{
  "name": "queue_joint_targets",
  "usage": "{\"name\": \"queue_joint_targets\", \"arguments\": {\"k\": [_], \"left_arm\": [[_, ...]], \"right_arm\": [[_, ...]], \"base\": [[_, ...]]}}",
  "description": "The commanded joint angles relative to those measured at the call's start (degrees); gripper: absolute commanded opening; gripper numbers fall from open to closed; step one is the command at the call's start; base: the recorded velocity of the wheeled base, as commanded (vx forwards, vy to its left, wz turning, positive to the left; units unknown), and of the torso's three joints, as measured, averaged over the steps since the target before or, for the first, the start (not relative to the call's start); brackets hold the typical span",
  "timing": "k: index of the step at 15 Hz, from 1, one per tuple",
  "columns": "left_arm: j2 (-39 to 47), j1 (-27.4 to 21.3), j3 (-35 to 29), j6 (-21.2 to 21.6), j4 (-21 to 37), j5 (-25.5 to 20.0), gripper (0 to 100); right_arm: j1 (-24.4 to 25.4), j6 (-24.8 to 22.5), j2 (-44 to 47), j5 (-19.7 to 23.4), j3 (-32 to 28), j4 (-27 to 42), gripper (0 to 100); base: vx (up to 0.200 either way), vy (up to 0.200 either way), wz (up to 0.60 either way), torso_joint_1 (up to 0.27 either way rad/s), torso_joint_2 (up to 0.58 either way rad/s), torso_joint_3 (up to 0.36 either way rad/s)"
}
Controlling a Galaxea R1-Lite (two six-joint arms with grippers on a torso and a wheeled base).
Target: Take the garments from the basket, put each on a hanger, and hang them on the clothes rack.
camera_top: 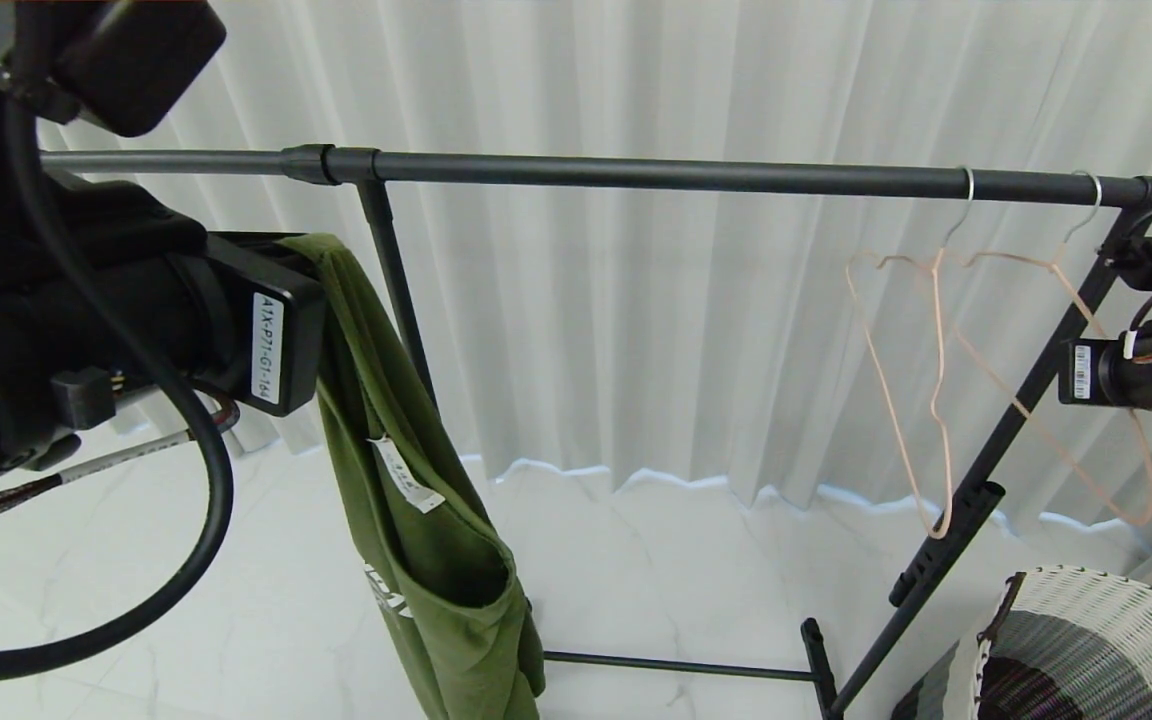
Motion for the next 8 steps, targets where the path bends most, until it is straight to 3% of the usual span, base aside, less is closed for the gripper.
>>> {"name": "queue_joint_targets", "arguments": {"k": [1, 8], "left_arm": [[0.0, 0.0, -0.1, 0.0, 0.0, 0.1, 0], [-0.1, 0.0, -0.1, 0.0, 0.0, 0.0, 0]], "right_arm": [[0.0, 0.0, -0.3, 0.0, 0.0, 0.0, 0], [0.1, 0.2, -2.7, 0.2, 0.4, -0.3, 0]], "base": [[0.0, 0.0, 0.0, 0.0, 0.0, 0.0], [0.0, 0.0, 0.0, 0.0, 0.0, 0.0]]}}
